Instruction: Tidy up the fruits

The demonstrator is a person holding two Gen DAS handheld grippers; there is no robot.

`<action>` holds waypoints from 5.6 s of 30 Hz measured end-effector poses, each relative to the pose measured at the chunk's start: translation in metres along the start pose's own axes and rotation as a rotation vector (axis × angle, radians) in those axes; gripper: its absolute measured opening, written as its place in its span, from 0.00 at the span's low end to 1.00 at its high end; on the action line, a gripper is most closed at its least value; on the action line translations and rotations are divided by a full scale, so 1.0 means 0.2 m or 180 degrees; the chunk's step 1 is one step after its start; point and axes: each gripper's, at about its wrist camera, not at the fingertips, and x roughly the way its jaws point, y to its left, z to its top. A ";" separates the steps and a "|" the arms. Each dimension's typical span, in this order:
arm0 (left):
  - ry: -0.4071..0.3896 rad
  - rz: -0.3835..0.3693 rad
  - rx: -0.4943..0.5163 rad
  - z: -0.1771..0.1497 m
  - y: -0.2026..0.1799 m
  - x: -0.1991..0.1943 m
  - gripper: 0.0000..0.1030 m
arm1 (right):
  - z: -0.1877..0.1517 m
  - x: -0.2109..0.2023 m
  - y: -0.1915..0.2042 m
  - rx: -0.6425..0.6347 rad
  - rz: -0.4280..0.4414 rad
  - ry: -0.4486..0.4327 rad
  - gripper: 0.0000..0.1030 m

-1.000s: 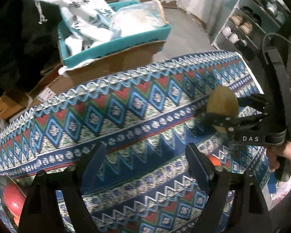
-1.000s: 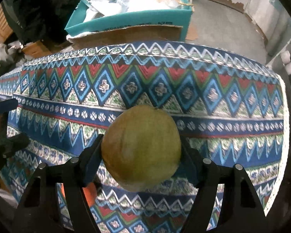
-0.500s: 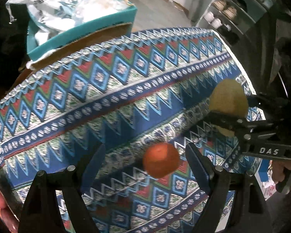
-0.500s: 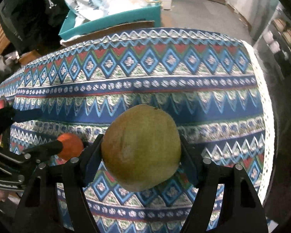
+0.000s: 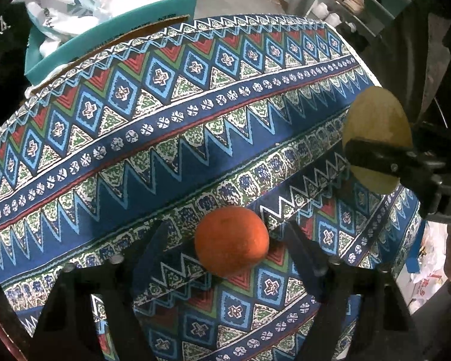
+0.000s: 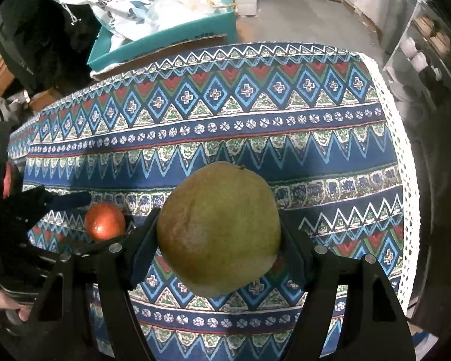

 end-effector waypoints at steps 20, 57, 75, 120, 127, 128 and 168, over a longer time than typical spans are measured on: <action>-0.0265 0.0132 0.0104 0.00 0.02 -0.18 0.48 | 0.04 -0.03 0.15 -0.0257 -0.0038 -0.0060 0.72; -0.0967 0.0384 -0.0275 -0.39 0.40 -0.94 0.48 | 0.09 -0.41 0.85 -0.0924 0.0393 -0.0449 0.72; -0.1012 0.0381 -0.0868 -0.65 0.78 -1.09 0.48 | 0.11 -0.37 1.37 -0.1311 0.0623 -0.0347 0.72; -0.0518 0.0637 -0.1741 -1.10 1.49 -0.84 0.48 | -0.07 0.29 2.16 -0.1824 0.0727 0.0646 0.72; -0.0506 0.0691 -0.1761 -1.10 1.50 -0.85 0.48 | -0.03 0.24 2.15 -0.1737 0.0856 0.0537 0.73; -0.0506 0.0702 -0.1762 -1.10 1.50 -0.85 0.48 | -0.02 0.22 2.15 -0.1730 0.0850 0.0508 0.73; -0.1428 0.0968 -0.1573 -1.05 1.14 -1.52 0.85 | 0.04 -0.71 2.00 -0.1811 0.0771 -0.0866 0.80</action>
